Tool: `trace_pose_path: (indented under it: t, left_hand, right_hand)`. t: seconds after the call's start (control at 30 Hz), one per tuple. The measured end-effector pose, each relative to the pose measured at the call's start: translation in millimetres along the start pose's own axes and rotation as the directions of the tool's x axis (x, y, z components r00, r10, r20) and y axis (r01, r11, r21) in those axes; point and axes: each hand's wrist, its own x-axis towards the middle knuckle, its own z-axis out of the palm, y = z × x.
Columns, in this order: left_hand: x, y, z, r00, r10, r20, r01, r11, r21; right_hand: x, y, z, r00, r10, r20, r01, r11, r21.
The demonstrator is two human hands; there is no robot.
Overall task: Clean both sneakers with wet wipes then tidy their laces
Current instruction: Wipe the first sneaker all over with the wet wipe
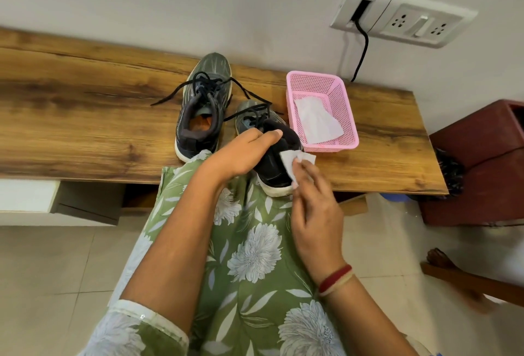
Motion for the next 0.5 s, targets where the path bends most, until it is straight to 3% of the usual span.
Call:
trace_pose_path:
  t: [0.07, 0.2, 0.33, 0.43, 0.5]
  left_hand:
    - [0, 0, 1, 1.000, 0.003, -0.030, -0.002, 1.000, 0.015]
    - [-1, 4, 4, 0.999, 0.047, -0.007, -0.047, 0.999, 0.019]
    - [-2, 2, 3, 0.999, 0.031, -0.040, -0.031, 1.000, 0.001]
    - [-2, 1, 2, 0.999, 0.021, -0.035, -0.021, 1.000, -0.017]
    - [-4, 1, 1, 0.999, 0.023, -0.026, -0.024, 0.999, -0.031]
  right_hand:
    - [-8, 3, 2, 0.995, -0.078, 0.061, 0.083, 0.992, -0.091]
    - [-3, 1, 5, 0.997, 0.061, -0.046, -0.061, 0.998, -0.009]
    - [-7, -1, 8, 0.994, -0.101, 0.036, 0.103, 0.992, -0.073]
    - [0, 7, 7, 0.997, 0.056, -0.057, -0.057, 0.998, -0.025]
    - [-2, 5, 8, 0.999, 0.019, -0.035, -0.020, 0.999, -0.042]
